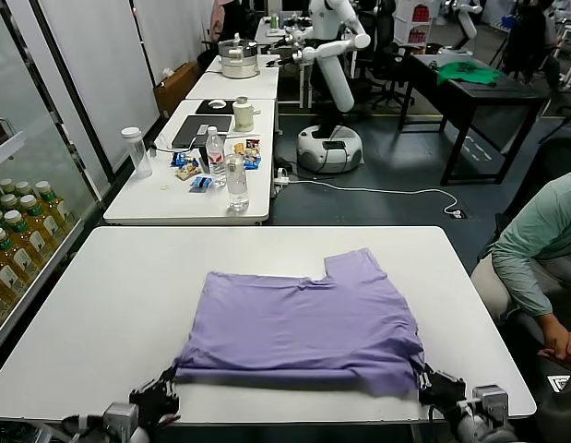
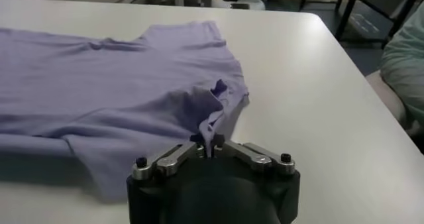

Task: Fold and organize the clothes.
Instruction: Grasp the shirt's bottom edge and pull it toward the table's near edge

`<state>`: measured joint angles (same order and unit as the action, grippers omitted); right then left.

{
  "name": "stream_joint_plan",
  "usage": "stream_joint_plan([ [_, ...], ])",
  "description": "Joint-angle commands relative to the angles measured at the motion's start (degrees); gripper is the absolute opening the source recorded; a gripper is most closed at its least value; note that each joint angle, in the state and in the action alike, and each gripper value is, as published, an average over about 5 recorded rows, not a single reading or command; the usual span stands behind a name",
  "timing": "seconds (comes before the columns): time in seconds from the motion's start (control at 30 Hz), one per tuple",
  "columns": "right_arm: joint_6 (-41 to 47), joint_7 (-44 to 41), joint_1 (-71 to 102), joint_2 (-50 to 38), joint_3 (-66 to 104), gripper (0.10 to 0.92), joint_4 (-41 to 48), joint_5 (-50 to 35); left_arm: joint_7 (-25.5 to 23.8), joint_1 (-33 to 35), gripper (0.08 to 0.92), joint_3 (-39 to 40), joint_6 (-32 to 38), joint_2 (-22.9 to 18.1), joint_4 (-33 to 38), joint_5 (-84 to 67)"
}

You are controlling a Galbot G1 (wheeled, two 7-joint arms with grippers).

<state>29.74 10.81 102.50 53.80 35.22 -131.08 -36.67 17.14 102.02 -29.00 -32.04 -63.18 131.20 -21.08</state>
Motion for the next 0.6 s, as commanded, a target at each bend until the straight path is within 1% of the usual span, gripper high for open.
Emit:
stream_joint_plan([
  [0.03,-0.3,-0.2,4.6,0.1,1.1,0.208,-4.5,3.1,1.8,7.3,0.137,-2.1,-1.3,0.1,8.0,1.8],
  [0.2,1.5,0.1,-0.9,-2.0,4.2,0.345,-6.7,-0.3,2.0,1.3,0.273,-6.6,-1.3,0.8,10.9,-1.7],
  [0.3,2.9,0.9,-8.9,-3.0,3.5,0.423,-4.4,-2.9,0.7,-4.5,0.359,-8.5,-1.3,1.8,9.0,-5.5],
  [0.4,3.4,2.0,-22.4,-2.8,-1.7,0.509,2.0,-4.0,-2.3,-12.9,0.446,-7.3,-1.3,2.7,3.2,-8.0],
  [0.53,3.5,2.9,-43.2,0.4,-15.1,0.622,15.4,-3.3,-7.9,-26.4,0.567,-3.1,-0.8,3.7,-10.0,-8.7],
  [0.6,3.5,2.9,-52.0,2.8,-21.0,0.682,22.3,-2.1,-9.9,-32.6,0.619,-1.2,-0.6,3.8,-16.5,-8.9],
])
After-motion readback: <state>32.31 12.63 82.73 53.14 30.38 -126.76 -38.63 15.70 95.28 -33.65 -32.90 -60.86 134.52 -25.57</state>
